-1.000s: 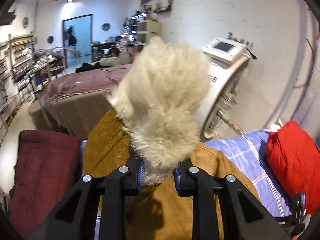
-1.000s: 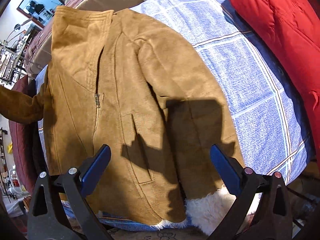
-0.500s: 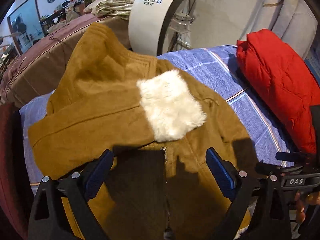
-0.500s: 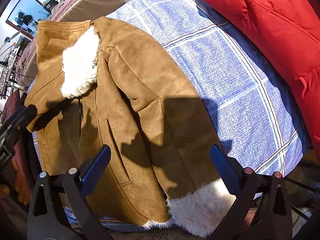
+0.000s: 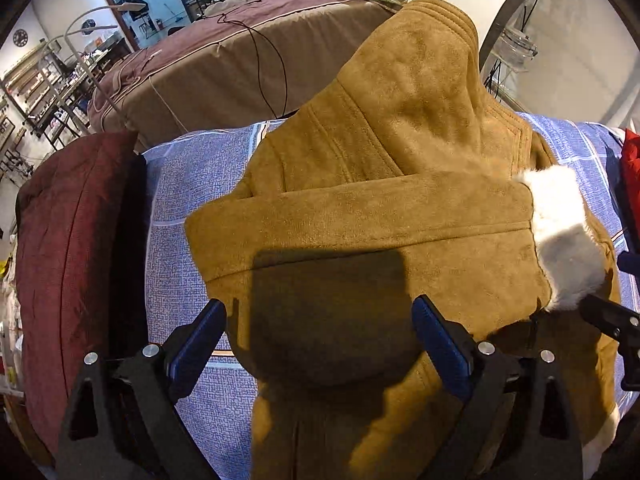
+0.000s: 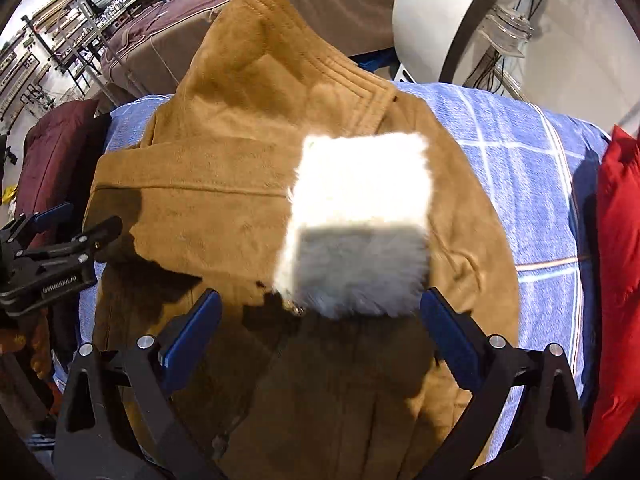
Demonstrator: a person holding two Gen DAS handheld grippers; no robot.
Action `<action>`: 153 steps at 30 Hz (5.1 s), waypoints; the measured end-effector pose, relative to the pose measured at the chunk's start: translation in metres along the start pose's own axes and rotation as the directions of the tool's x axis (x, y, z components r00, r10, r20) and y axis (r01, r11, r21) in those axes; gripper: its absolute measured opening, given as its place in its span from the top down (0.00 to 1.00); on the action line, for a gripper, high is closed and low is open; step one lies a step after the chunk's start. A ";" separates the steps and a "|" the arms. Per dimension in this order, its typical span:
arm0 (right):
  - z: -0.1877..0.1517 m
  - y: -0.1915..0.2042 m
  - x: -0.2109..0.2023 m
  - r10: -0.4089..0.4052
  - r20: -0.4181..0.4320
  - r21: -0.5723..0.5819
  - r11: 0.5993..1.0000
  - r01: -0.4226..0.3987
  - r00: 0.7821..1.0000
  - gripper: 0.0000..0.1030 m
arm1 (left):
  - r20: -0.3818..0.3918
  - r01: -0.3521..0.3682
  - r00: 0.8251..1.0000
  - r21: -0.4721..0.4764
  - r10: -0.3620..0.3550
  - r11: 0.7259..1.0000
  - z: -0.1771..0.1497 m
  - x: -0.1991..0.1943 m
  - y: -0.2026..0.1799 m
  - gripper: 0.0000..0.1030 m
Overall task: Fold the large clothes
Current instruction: 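Fold the held sleeve across the jacket front and release the left gripper, then grasp the other fleece-cuffed sleeve with the right gripper and lift it, then fold the held sleeve across the jacket front and open the right gripper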
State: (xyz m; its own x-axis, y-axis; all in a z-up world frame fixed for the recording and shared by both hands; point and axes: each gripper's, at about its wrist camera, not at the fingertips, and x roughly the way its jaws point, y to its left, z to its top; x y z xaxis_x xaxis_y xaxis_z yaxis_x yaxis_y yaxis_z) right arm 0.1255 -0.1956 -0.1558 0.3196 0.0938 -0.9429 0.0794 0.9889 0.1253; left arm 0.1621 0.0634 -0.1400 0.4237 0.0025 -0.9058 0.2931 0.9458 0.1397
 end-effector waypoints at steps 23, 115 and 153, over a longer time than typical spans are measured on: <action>0.018 0.019 0.109 -0.171 -0.113 -0.058 0.985 0.166 0.979 0.04 | -0.112 -0.095 0.987 0.146 0.112 0.985 0.009 0.090 -0.037 0.04; 0.024 -0.094 -0.155 -0.028 0.249 0.084 0.996 0.007 0.968 0.91 | -0.130 0.038 0.991 0.077 -0.028 0.996 -0.119 -0.038 -0.009 0.06; -0.031 -0.037 -0.050 -0.093 0.017 0.255 0.963 0.085 0.996 0.20 | 0.001 0.239 0.971 -0.021 -0.239 0.971 0.005 -0.004 0.009 0.06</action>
State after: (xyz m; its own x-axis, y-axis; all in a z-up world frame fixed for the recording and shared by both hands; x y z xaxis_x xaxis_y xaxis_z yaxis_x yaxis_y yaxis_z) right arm 0.0776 -0.2337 -0.1231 0.3268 -0.0001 -0.9451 0.3446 0.9312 0.1191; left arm 0.1675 0.0701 -0.1328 0.3424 -0.2236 -0.9125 0.3674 0.9258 -0.0890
